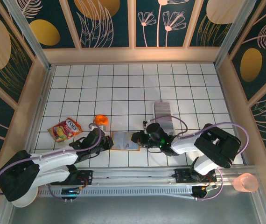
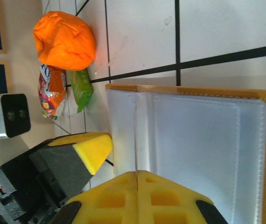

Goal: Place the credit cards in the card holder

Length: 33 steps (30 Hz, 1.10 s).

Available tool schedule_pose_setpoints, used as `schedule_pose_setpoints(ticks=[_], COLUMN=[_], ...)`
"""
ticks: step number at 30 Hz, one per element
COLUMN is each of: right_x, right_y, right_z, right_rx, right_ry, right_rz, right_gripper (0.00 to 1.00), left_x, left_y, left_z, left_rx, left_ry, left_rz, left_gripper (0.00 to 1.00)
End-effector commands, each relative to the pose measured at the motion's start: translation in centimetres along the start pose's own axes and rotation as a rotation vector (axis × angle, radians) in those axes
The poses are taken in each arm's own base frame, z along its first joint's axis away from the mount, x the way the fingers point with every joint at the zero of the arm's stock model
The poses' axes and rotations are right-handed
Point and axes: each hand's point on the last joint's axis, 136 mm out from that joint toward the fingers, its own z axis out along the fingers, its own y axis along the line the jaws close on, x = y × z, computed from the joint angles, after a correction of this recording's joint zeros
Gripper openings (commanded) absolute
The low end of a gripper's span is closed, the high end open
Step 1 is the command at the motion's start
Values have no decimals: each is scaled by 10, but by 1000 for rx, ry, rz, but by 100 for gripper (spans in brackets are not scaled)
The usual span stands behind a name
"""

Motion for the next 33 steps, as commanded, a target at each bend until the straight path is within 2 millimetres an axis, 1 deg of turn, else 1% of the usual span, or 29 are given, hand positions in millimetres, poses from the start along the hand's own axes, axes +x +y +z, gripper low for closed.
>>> schedule_pose_setpoints(ticks=[1,11,19,30,33], right_x=[-2,3,8,5,2], right_y=[5,-1,-14,-22,-21], right_z=[0,0,4,-1,-3], right_rx=[-35,-29,24,79,81], right_ry=[-13,-8,10,-9,-21], right_rz=[0,13,13,-18,-27], right_gripper=[0,0,0,0,0], left_x=[14,15,15,16,16], left_y=[17,19,20,20,20], left_z=[2,2,2,2,2], left_rx=[-66,-73,-76,-76,-75], left_ry=[55,57,57,59,58], left_rz=[25,18,14,13,12], left_gripper=[4,3,3,3,3])
